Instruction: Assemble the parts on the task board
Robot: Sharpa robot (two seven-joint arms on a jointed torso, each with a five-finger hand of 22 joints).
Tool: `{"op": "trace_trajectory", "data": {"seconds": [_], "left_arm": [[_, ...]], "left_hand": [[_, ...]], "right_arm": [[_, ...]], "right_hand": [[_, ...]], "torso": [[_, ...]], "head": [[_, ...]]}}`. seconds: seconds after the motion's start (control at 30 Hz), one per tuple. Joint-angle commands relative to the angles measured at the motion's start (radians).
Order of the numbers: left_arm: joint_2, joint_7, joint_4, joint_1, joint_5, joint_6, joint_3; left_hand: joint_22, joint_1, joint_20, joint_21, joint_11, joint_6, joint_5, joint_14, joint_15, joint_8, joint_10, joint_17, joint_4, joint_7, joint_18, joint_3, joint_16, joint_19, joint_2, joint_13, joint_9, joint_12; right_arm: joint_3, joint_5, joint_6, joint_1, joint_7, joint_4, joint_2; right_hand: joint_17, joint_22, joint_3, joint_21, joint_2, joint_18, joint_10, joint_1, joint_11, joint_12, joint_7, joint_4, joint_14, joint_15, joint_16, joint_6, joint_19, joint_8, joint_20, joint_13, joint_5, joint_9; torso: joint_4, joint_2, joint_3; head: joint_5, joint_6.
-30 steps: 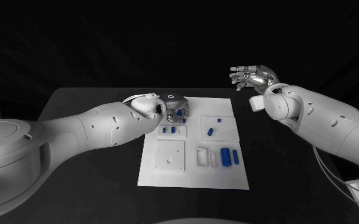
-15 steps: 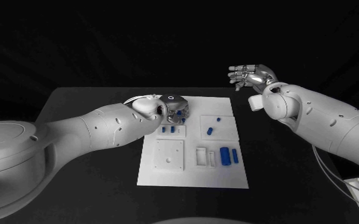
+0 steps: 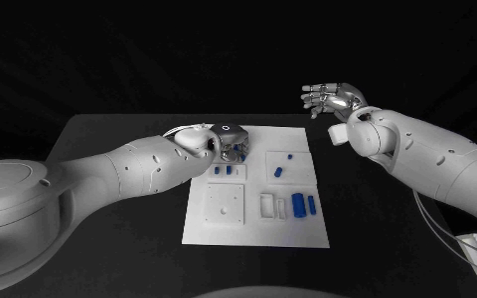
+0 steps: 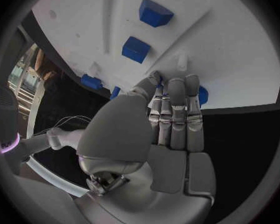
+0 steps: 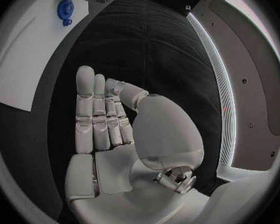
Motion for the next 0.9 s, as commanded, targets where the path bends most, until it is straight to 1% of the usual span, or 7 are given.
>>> {"op": "trace_trajectory", "data": {"seconds": [0.03, 0.17, 0.3, 0.53, 0.73, 0.9], "left_arm": [[-0.002, 0.004, 0.001, -0.008, 0.007, 0.024, -0.005], [-0.003, 0.011, 0.005, -0.008, 0.010, 0.020, -0.005], [-0.005, 0.016, 0.006, -0.008, 0.017, 0.005, -0.005], [-0.007, 0.019, 0.007, -0.009, 0.049, -0.026, -0.005], [-0.018, 0.017, 0.014, -0.010, 0.087, -0.055, -0.004], [-0.037, 0.015, 0.030, -0.010, 0.136, -0.066, 0.003]], "left_hand": [[0.022, 0.004, -0.005, 0.008, -0.007, 0.026, -0.001, 0.003, -0.005, 0.000, 0.024, 0.009, -0.012, -0.001, 0.008, -0.006, 0.017, -0.003, 0.021, 0.002, 0.003, 0.002], [0.024, 0.018, -0.013, 0.023, -0.027, 0.106, 0.004, 0.023, -0.013, 0.012, 0.095, 0.025, -0.034, -0.004, 0.007, -0.020, 0.053, 0.005, 0.042, 0.006, 0.023, 0.006], [0.023, 0.012, -0.018, 0.041, -0.032, 0.130, 0.008, 0.033, -0.016, -0.004, 0.129, 0.042, -0.051, -0.006, 0.007, -0.026, 0.076, 0.010, 0.050, 0.003, 0.035, -0.002], [0.022, -0.009, -0.020, 0.074, -0.034, 0.130, 0.010, 0.040, -0.018, -0.005, 0.138, 0.064, -0.079, -0.007, 0.011, -0.015, 0.081, 0.005, 0.058, 0.003, 0.050, -0.002], [0.021, -0.015, -0.021, 0.082, -0.035, 0.130, 0.012, 0.043, -0.019, -0.005, 0.140, 0.070, -0.082, -0.008, 0.011, -0.012, 0.080, 0.003, 0.059, 0.003, 0.053, -0.002], [0.021, -0.018, -0.022, 0.088, -0.035, 0.130, 0.013, 0.044, -0.020, -0.005, 0.142, 0.075, -0.085, -0.008, 0.012, -0.008, 0.080, 0.003, 0.060, 0.003, 0.055, -0.003]], "right_arm": [[0.001, -0.012, 0.021, 0.000, 0.007, 0.002, 0.001], [0.000, -0.015, 0.023, 0.000, 0.007, 0.002, 0.001], [0.000, -0.019, 0.024, 0.000, 0.007, 0.002, 0.002], [0.000, -0.028, 0.025, 0.000, 0.008, 0.001, 0.002], [0.000, -0.037, 0.026, 0.000, 0.009, 0.000, 0.004], [0.000, -0.042, 0.027, 0.000, 0.009, -0.001, 0.004]], "right_hand": [[0.003, 0.003, 0.002, 0.006, 0.001, 0.052, -0.001, -0.012, -0.002, -0.001, 0.000, -0.001, 0.004, 0.004, -0.004, 0.002, -0.009, 0.003, 0.000, -0.001, 0.002, 0.000], [0.004, 0.004, -0.001, 0.006, 0.001, 0.052, -0.002, -0.014, -0.002, -0.001, 0.000, -0.001, 0.005, 0.003, -0.005, 0.002, -0.009, 0.003, 0.000, -0.001, 0.005, 0.000], [0.005, 0.005, -0.005, 0.005, 0.002, 0.052, -0.002, -0.017, -0.002, 0.000, 0.000, 0.000, 0.005, 0.003, -0.005, 0.002, -0.009, 0.002, 0.000, -0.001, 0.007, 0.000], [0.006, 0.006, -0.008, 0.003, 0.003, 0.051, -0.003, -0.019, -0.002, 0.000, 0.000, 0.000, 0.004, 0.004, -0.007, 0.002, -0.011, 0.003, 0.000, -0.001, 0.010, 0.000], [0.006, 0.006, -0.008, 0.003, 0.003, 0.051, -0.003, -0.019, -0.002, 0.000, 0.000, 0.000, 0.004, 0.004, -0.007, 0.002, -0.011, 0.003, 0.000, -0.001, 0.010, 0.000], [0.006, 0.006, -0.012, 0.000, 0.004, 0.051, -0.004, -0.022, -0.002, 0.000, 0.000, 0.000, 0.005, 0.004, -0.008, 0.001, -0.010, 0.002, 0.000, -0.001, 0.012, 0.000]], "torso": [[-0.0003, -0.001, -0.0006], [-0.0001, -0.001, -0.0001], [-0.0004, -0.001, 0.0003], [-0.0005, 0.000, 0.0006], [-0.0004, 0.000, 0.0006], [0.0001, 0.000, 0.0004]], "head": [[0.001, -0.002], [0.001, -0.003], [0.001, -0.003], [0.002, -0.002], [0.002, 0.001], [0.003, 0.005]]}}
